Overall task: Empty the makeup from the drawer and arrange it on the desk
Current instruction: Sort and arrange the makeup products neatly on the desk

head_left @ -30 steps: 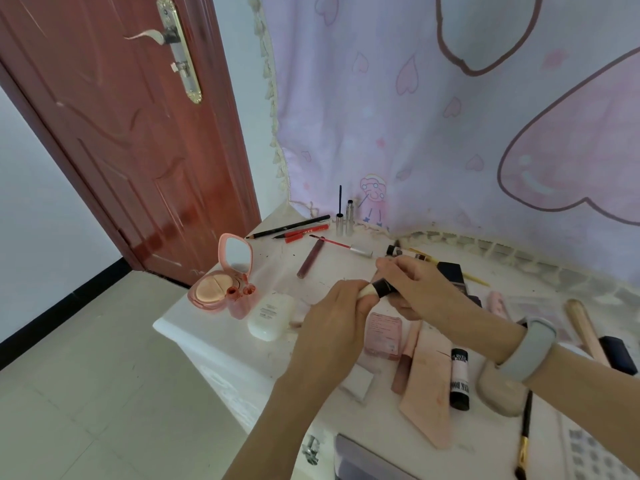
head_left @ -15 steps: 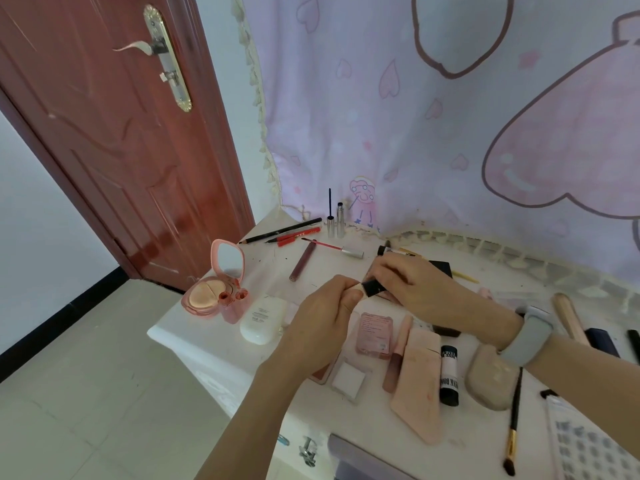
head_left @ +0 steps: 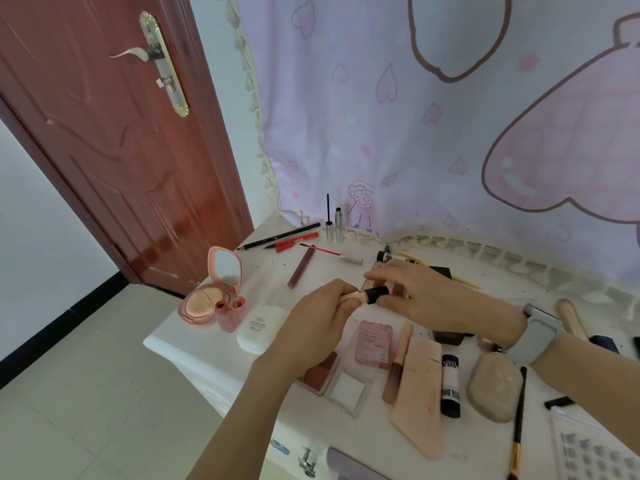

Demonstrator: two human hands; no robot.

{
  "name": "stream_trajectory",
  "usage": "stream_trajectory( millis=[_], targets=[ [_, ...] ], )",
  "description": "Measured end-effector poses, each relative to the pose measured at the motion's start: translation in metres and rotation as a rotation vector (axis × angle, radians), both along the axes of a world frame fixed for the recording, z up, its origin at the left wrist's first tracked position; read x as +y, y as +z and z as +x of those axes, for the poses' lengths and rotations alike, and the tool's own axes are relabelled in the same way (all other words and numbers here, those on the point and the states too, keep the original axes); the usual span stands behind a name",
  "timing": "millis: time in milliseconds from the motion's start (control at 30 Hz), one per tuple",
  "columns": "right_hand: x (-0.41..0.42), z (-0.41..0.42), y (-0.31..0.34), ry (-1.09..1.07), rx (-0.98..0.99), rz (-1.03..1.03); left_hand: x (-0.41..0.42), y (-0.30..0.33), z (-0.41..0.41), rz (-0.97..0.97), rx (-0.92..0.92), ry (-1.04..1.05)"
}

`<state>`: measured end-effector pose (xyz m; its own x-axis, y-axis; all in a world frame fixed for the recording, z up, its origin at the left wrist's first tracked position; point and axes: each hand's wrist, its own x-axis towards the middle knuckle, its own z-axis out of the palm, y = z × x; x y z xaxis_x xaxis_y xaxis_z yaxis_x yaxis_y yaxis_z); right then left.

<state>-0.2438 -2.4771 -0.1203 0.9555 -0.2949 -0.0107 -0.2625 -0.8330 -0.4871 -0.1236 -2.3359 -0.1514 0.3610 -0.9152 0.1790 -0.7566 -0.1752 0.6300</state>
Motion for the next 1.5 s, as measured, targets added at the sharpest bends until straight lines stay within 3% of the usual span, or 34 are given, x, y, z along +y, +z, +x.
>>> stream_trajectory(
  millis=[267, 400, 500, 667, 900, 1500],
  targets=[
    [-0.026, -0.002, 0.008, -0.04, -0.044, -0.238, -0.007, 0.004, 0.016, -0.001, 0.042, 0.074],
    [-0.054, 0.004, 0.008, -0.178, -0.13, -0.132, -0.018, 0.007, 0.03, -0.088, 0.293, 0.245],
    [-0.065, 0.017, 0.0, -0.324, -0.253, 0.092, -0.038, 0.009, 0.035, -0.23, 0.539, 0.337],
    [-0.084, 0.05, -0.015, -0.377, -0.253, 0.19, -0.076, 0.006, 0.046, -0.286, 0.649, 0.49],
    [-0.096, 0.093, -0.036, -0.256, -0.116, 0.138, -0.116, 0.003, 0.06, -0.318, 0.524, 0.565],
    [-0.117, 0.107, -0.06, -0.229, -0.158, 0.071, -0.145, -0.026, 0.061, -0.086, 0.142, 0.583]
  ],
)
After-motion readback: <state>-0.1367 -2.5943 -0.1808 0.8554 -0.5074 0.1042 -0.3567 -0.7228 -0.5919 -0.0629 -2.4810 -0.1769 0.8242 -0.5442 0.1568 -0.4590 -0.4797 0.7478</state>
